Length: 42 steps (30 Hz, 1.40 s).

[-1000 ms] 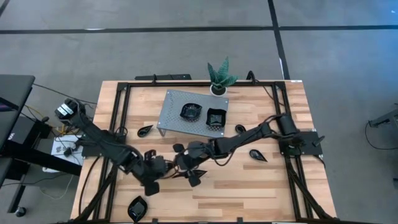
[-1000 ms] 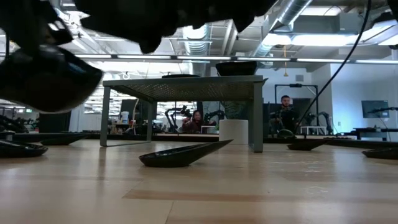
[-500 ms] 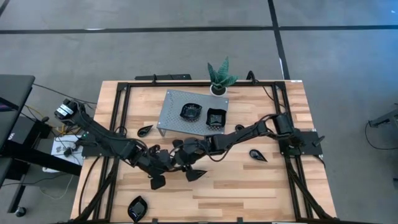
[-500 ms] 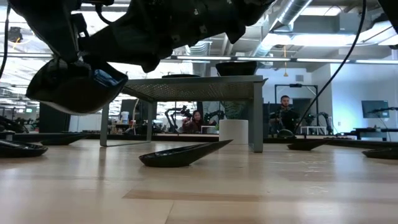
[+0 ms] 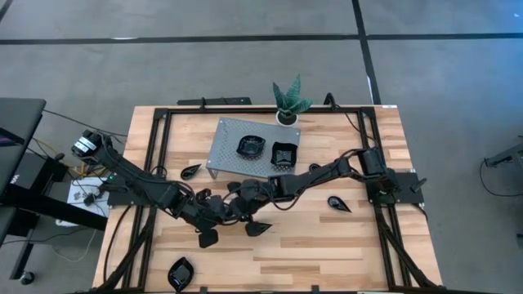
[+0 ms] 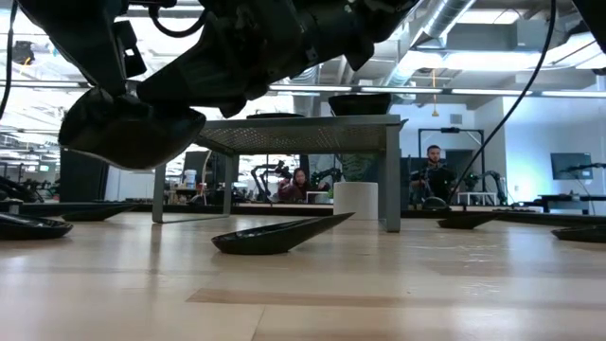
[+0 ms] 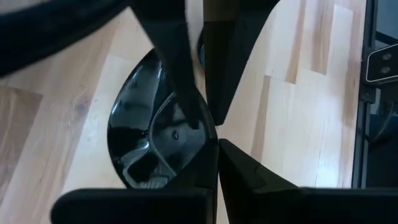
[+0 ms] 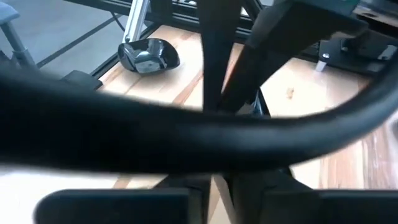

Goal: Pick & Place Mini shaped plates
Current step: Stack the leaf shaped plate on top of the leaf shaped plates on the shelf

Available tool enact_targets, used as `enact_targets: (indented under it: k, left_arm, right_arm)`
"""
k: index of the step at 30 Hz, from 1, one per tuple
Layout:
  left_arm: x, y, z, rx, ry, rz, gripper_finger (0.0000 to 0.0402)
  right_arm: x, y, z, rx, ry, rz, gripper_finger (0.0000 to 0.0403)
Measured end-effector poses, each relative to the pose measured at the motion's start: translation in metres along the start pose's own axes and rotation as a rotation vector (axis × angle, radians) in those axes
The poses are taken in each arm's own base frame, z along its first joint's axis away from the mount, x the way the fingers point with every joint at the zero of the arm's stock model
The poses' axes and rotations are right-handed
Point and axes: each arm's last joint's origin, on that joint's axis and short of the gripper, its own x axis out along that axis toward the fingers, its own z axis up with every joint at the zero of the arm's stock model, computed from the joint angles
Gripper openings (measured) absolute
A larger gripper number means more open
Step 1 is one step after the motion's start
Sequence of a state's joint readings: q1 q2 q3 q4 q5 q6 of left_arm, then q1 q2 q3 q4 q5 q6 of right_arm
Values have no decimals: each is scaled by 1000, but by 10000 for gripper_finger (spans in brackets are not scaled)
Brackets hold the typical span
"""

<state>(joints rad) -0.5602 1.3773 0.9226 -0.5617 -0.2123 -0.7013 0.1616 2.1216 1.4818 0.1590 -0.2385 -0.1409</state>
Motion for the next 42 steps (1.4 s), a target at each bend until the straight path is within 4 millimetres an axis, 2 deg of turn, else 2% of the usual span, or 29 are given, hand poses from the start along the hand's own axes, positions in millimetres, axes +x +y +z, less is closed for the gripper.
enact_targets:
  k: [4,11,16,19,21,24,26,29,31,34,36,39,42]
  left_arm:
    - [0,0,0,1,-5,5,20]
    - [0,-1,0,-3,-25,17,56]
    - [-5,-10,-7,-27,-25,-15,66]
    - [-18,-19,-14,-19,-35,-69,62]
    - [-28,-23,-18,0,-67,-90,58]
    - [-48,-27,-23,22,-164,-93,51]
    - [-60,-28,-26,35,-226,-93,48]
    - [-75,-26,-28,57,-301,-90,45]
    - [-80,-25,-28,80,-337,-77,44]
    - [-84,-22,-26,113,-367,-56,44]
    - [-83,-21,-25,129,-376,-37,43]
    - [-81,-18,-22,124,-381,-19,43]
    - [-80,-16,-20,116,-383,-10,43]
  right_arm:
    - [0,0,-1,1,6,1,6]
    - [0,2,0,0,7,1,5]
    - [3,14,-2,-3,45,29,5]
    - [2,27,-4,-3,99,53,2]
    - [-2,37,2,-14,103,59,3]
    - [-20,54,21,-51,113,16,4]
    - [-39,66,37,-116,130,-31,2]
    - [-76,79,63,-262,140,-127,2]
    - [-104,80,79,-373,145,-217,3]
    - [-142,68,96,-565,162,-291,2]
    - [-160,54,100,-692,171,-270,1]
    - [-177,28,99,-766,180,-225,1]
    - [-184,-5,87,-771,262,-234,1]
